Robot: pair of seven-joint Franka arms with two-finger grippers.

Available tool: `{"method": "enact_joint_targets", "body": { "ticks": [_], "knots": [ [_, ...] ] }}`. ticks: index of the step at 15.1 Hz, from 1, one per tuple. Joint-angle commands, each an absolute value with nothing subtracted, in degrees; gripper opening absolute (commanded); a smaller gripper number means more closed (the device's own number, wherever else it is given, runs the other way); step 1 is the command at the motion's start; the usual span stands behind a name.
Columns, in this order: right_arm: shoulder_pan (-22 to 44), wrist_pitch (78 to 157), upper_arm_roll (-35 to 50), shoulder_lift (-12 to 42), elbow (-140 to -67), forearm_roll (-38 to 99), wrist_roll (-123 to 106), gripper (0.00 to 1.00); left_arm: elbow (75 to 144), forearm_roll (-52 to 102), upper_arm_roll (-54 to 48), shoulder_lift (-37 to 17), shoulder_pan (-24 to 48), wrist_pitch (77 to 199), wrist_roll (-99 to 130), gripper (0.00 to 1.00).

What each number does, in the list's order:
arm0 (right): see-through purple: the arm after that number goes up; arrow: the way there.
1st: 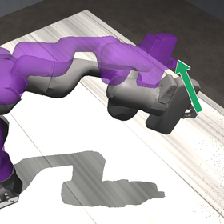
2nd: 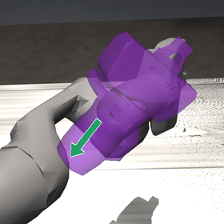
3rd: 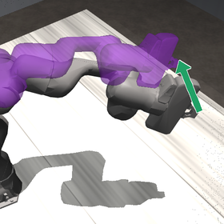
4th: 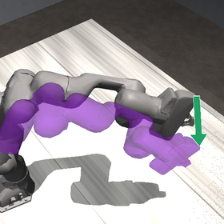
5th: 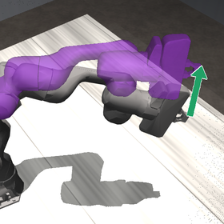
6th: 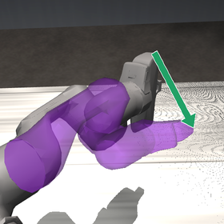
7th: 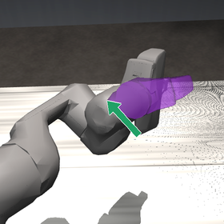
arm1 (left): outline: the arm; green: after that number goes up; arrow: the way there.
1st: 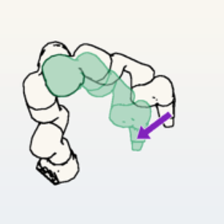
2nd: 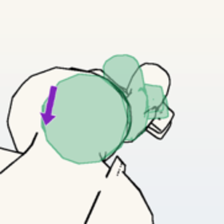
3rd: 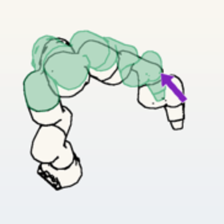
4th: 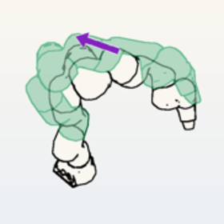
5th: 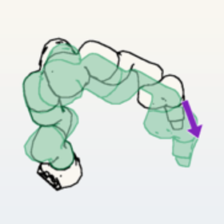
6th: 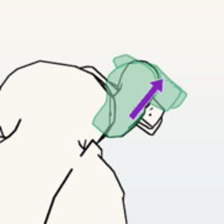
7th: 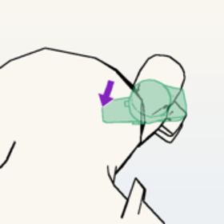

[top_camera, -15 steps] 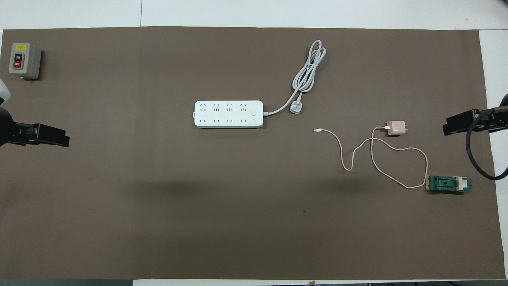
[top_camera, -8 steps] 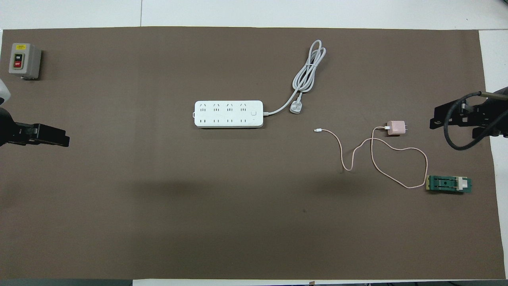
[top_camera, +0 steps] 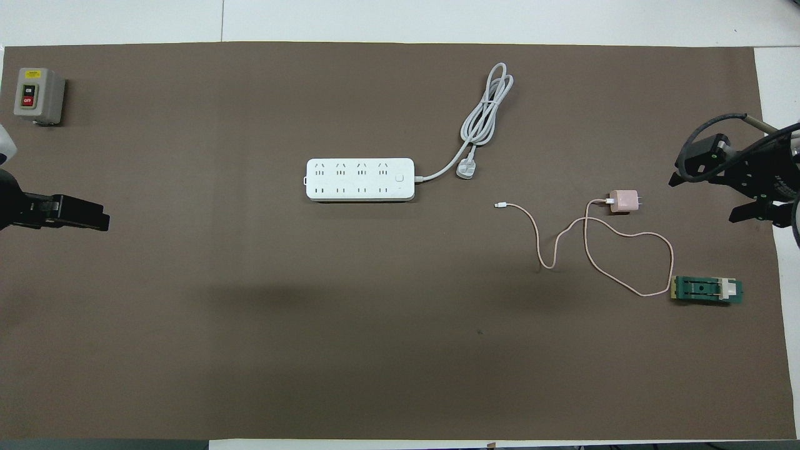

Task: Plug charger into power strip
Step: 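Move the open right gripper toward the pink charger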

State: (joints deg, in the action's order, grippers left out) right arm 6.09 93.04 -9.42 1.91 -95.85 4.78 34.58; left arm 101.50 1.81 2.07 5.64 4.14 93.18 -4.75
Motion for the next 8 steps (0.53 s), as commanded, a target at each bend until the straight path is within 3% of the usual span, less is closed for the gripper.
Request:
{"method": "enact_joint_targets", "body": {
  "ticks": [1, 8],
  "knots": [
    [4.6, 94.2, -10.3, 4.5, -95.5, 9.2, 39.9, 1.00, 103.3, 2.7, 2.5, 7.2, 4.4, 94.1, -5.2, 1.00],
    [-0.3, 96.0, -10.5, 7.8, -95.5, 18.5, 46.0, 1.00, 103.3, 2.7, 2.5, 7.2, 4.4, 94.1, -5.2, 1.00]
  ]
}}
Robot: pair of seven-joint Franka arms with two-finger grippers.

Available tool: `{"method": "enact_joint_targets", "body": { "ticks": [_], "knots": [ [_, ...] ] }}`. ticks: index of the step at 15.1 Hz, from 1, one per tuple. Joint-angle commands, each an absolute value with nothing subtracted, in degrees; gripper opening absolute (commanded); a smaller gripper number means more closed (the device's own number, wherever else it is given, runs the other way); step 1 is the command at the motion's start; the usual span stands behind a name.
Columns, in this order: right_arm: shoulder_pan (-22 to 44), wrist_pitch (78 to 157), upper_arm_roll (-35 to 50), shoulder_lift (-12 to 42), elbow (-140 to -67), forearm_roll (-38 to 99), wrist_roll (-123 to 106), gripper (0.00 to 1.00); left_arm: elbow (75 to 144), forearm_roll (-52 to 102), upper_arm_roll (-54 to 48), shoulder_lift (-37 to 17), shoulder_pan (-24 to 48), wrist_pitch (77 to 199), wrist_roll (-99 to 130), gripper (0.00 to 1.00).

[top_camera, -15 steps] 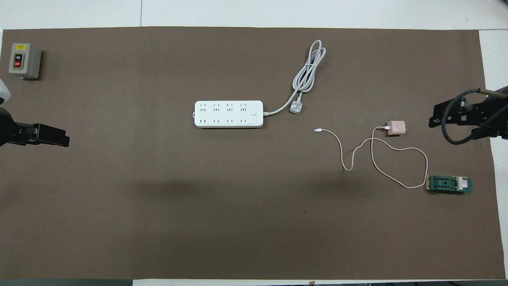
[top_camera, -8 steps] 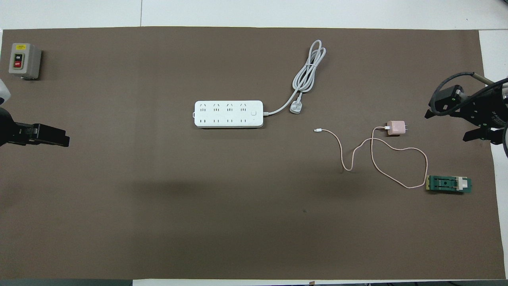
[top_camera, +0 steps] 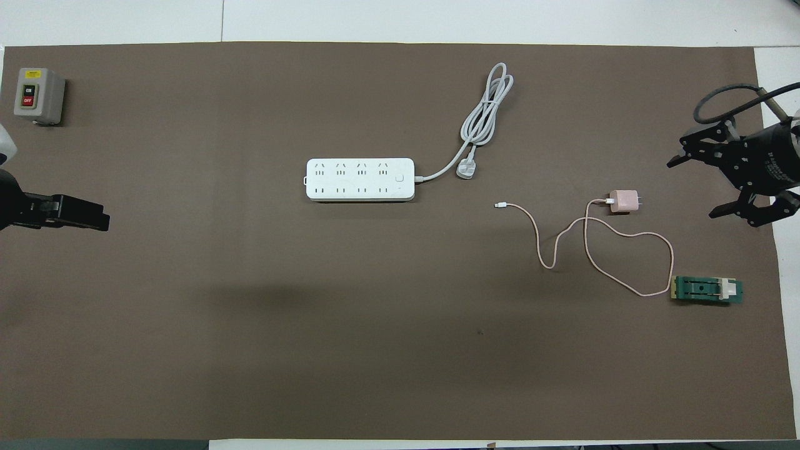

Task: Plug charger into power strip
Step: 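Move the open right gripper toward the pink charger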

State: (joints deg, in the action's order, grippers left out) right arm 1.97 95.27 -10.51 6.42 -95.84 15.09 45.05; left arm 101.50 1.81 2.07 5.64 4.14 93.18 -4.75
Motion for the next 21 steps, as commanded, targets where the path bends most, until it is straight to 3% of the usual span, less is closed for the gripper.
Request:
{"method": "enact_joint_targets", "body": {
  "ticks": [1, 12, 21],
  "knots": [
    [-0.5, 96.1, -10.5, 8.5, -95.5, 19.3, 46.9, 1.00, 103.3, 2.7, 2.5, 7.2, 4.4, 94.1, -5.2, 1.00],
    [-3.5, 100.5, -10.5, 14.8, -96.4, 31.7, 75.8, 1.00, 103.3, 2.7, 2.5, 7.2, 4.4, 94.1, -5.2, 1.00],
    [-7.5, 101.6, -10.5, 23.2, -96.6, 35.9, 65.7, 1.00, 103.8, 2.7, 2.4, 7.4, 4.7, 94.2, -3.5, 1.00]
  ]
}}
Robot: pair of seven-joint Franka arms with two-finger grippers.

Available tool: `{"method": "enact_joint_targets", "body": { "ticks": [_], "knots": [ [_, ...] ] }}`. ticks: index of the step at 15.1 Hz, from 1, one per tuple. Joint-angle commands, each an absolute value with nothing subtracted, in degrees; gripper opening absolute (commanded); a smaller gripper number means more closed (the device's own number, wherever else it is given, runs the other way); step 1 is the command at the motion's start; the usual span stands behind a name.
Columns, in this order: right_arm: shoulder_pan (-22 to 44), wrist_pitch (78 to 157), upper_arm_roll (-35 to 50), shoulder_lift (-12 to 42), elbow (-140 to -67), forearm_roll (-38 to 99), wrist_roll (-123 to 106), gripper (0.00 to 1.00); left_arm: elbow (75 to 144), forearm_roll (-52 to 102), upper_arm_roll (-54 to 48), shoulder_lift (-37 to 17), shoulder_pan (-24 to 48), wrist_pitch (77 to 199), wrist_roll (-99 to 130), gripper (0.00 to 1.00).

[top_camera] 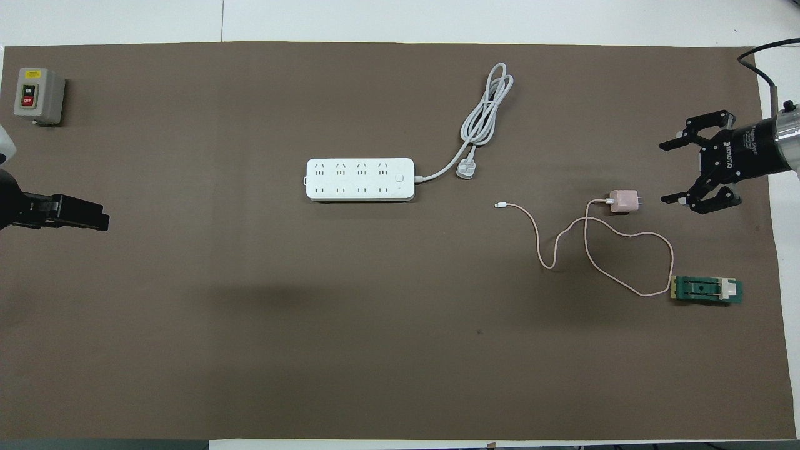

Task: Plug charger into power strip
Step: 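Move the open right gripper toward the pink charger, then grasp the pink charger with the right gripper while the left gripper advances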

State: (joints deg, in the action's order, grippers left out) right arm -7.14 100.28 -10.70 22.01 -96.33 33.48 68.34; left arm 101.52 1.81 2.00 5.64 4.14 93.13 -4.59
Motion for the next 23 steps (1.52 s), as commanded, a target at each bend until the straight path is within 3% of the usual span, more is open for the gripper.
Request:
{"method": "enact_joint_targets", "body": {
  "ticks": [1, 15, 23],
  "knots": [
    [-7.6, 101.3, -10.5, 23.8, -96.6, 36.7, 63.0, 1.00, 104.2, 2.7, 2.3, 7.5, 4.7, 94.3, -2.2, 1.00],
    [-10.8, 103.7, -10.5, 27.4, -103.9, 45.1, 43.6, 1.00, 116.7, 2.7, 2.1, 10.6, 8.0, 111.2, 1.5, 1.00],
    [-11.2, 105.5, -10.5, 28.3, -104.8, 46.5, 40.4, 1.00, 117.5, 2.8, 1.7, 10.5, 11.4, 116.1, 6.3, 1.00]
  ]
}}
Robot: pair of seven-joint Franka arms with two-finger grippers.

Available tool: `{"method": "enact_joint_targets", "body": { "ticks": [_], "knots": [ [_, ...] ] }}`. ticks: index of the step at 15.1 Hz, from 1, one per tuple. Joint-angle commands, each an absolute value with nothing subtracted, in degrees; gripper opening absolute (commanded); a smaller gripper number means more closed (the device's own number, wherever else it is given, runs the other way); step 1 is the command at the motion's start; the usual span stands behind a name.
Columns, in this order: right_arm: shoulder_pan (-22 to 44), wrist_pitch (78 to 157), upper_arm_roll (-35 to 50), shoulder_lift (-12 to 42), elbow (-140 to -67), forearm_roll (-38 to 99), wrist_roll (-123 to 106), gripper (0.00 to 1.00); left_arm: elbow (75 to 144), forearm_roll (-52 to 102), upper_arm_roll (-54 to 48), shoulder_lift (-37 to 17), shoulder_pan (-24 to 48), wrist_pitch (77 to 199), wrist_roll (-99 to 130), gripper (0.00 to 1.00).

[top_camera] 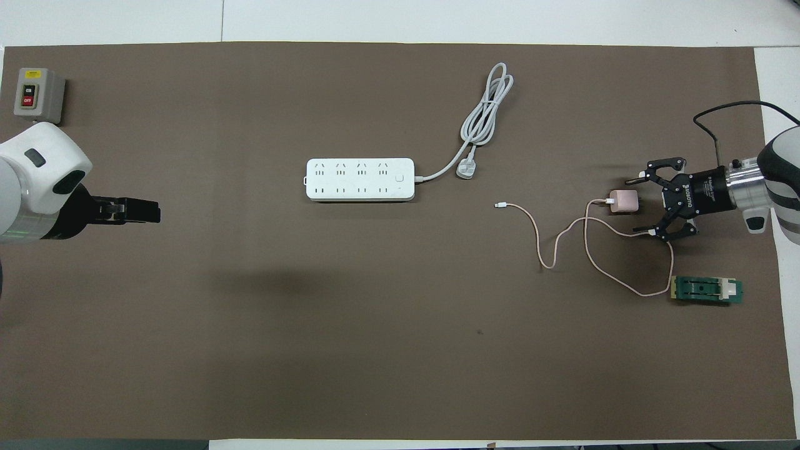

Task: Plug charger into power strip
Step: 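Grasp the pink charger with the right gripper while the left gripper advances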

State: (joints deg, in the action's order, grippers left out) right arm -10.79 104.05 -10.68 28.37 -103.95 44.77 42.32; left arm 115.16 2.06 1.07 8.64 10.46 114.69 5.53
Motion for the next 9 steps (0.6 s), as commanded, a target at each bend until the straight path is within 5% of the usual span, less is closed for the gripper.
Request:
{"method": "enact_joint_targets", "body": {
  "ticks": [1, 9],
  "knots": [
    [-11.2, 105.6, -10.5, 28.3, -104.8, 46.8, 40.4, 1.00, 117.5, 2.8, 1.8, 10.5, 11.4, 116.3, 5.8, 1.00],
    [-11.2, 106.9, -10.5, 28.7, -105.6, 47.5, 39.3, 1.00, 117.4, 2.8, 1.8, 10.5, 11.2, 115.3, 5.3, 1.00]
  ]
}}
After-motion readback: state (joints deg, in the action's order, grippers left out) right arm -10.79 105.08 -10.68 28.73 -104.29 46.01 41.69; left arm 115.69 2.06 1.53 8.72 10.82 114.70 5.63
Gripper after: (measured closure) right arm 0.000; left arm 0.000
